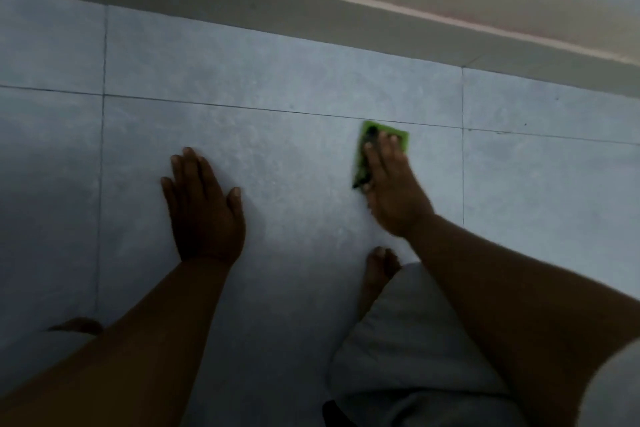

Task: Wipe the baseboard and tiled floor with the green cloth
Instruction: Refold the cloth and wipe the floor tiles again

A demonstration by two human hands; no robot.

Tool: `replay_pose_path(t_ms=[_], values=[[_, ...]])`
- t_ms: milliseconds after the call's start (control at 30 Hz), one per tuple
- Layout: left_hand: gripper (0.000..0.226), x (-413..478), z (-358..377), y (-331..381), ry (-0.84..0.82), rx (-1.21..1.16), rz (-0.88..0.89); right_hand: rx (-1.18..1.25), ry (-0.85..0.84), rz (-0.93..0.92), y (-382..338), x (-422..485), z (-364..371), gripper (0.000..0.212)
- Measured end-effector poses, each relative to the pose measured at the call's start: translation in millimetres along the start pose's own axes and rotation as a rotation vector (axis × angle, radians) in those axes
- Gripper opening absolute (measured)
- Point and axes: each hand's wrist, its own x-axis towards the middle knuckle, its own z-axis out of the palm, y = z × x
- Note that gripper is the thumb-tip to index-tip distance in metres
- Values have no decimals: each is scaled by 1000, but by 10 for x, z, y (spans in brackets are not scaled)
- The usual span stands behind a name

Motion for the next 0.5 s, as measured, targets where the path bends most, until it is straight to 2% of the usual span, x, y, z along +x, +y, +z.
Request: replay_pose_path(t_ms=[100, 167, 267, 367, 500], values=[[71, -23, 33, 27, 16, 24, 43, -47, -26, 112, 327, 400, -167, 70], [71, -33, 29, 32, 15, 37, 39, -54, 12, 139, 219, 793, -172, 71], [70, -21, 13, 35, 23, 49, 36, -37, 87, 37, -136, 1066, -63, 67], [69, -19, 27, 32, 43, 54, 49, -90, 49, -82, -143, 637, -1, 65], [70, -28, 42, 39, 49, 58, 36, -30, 3, 153, 461, -26, -94, 67]])
